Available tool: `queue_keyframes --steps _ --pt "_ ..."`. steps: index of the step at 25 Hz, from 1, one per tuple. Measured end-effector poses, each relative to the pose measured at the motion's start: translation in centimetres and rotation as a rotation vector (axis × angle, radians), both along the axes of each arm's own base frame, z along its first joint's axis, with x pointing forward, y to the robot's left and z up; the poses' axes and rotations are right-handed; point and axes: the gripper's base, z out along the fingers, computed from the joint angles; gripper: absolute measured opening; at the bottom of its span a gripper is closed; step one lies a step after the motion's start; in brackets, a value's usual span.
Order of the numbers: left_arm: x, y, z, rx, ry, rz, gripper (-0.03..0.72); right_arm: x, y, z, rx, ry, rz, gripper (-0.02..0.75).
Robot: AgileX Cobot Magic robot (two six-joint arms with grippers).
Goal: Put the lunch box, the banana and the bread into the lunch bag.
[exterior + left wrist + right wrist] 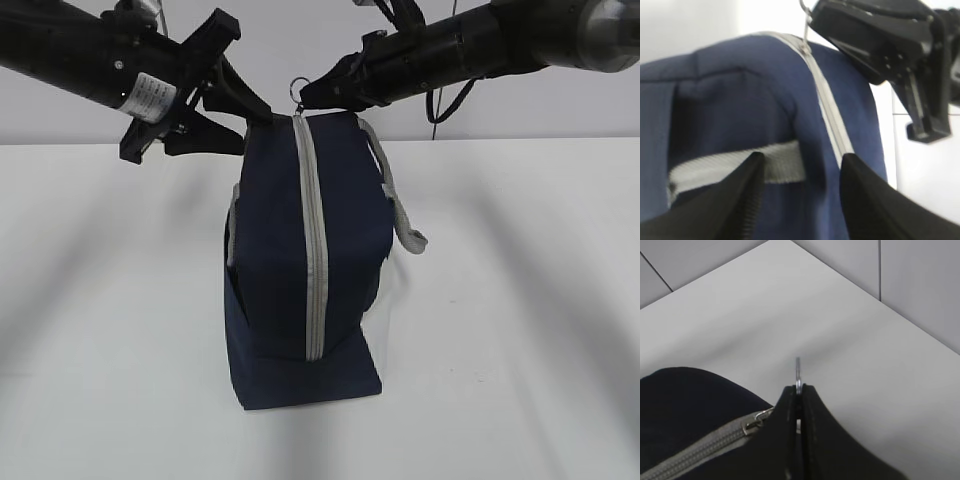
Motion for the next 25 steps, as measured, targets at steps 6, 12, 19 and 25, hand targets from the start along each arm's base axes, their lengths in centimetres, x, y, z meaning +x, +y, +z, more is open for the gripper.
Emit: queue_keyframes --steps 6,12,19,25 --pt "1.2 0.0 0.7 0.018 -0.061 0.031 0.361 0.0 0.0 0.0 -0.003 0.0 0.003 -0.016" --pt "1.7 0.2 0.3 0.046 -0.084 0.056 0.361 0.0 0.0 0.0 -0.004 0.001 0.004 -0.016" --pt "2.4 -0.6 -1.0 0.028 -0.063 0.08 0.353 -0.1 0.0 0.0 -0.006 0.001 0.007 -0.016" --pt "2.6 -1.6 -1.8 0.026 -0.055 0.08 0.305 -0.2 0.0 -0.1 -0.01 -0.003 0.024 -0.016"
